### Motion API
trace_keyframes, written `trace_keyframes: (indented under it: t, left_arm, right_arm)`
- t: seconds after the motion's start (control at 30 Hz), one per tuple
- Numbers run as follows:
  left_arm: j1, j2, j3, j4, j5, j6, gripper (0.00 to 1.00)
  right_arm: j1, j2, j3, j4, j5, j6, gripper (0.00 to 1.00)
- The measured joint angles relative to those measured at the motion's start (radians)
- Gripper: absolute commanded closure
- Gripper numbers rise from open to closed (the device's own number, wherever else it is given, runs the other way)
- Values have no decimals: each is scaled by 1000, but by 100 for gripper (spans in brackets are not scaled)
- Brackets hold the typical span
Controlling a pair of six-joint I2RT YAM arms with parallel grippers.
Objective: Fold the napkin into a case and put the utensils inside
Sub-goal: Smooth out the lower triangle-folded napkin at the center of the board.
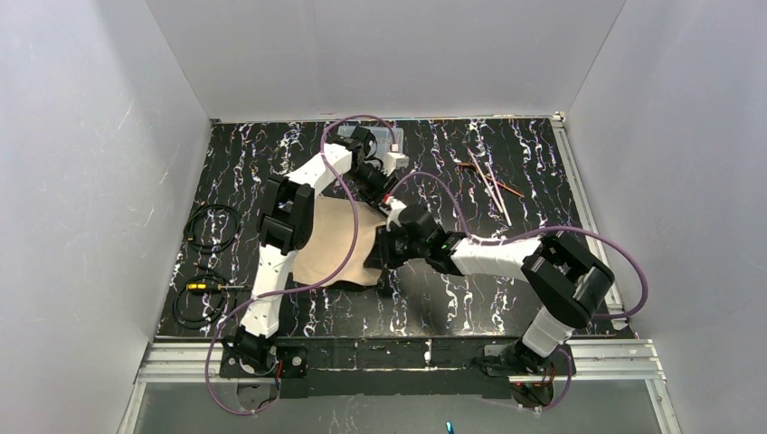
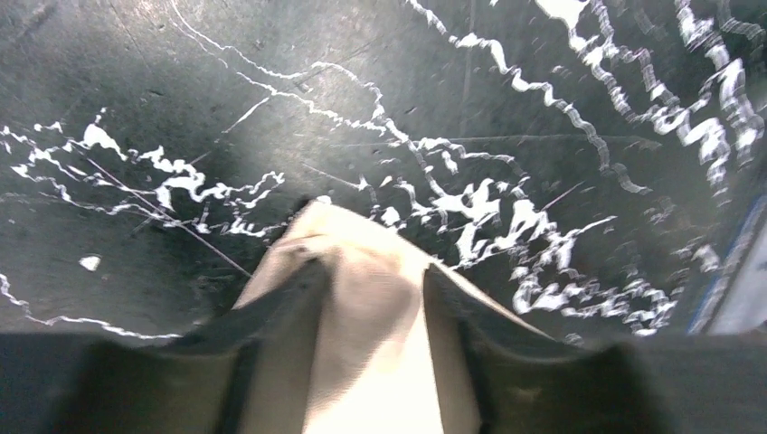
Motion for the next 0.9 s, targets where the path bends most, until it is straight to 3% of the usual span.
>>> trace_keyframes:
  t: [0.2,0.23,0.33,0.47,0.63,0.9]
  left_arm:
    - [34,-37,0,2,6,-48,42]
    - [51,-50,0,-2,5,-50,16]
    - [118,-106,-8,-18,-9,-34,11]
    - [231,-240,-83,-63,-45,26,11]
    - [330,-363,-195,-115,-65,98,21]
    - [366,-353,-266,-167,-103,144,39]
  right_arm:
    - [91,87,79,95,-26,-6,82]
    - [89,113,92,106,-32,-1,82]
    - [58,177,98,123,-51,19,85]
    - [-6,253,60,180,-100,74,85]
    - [-44,292,29,281,-205,153,75]
    - [-97,232,113,189,-333,138,61]
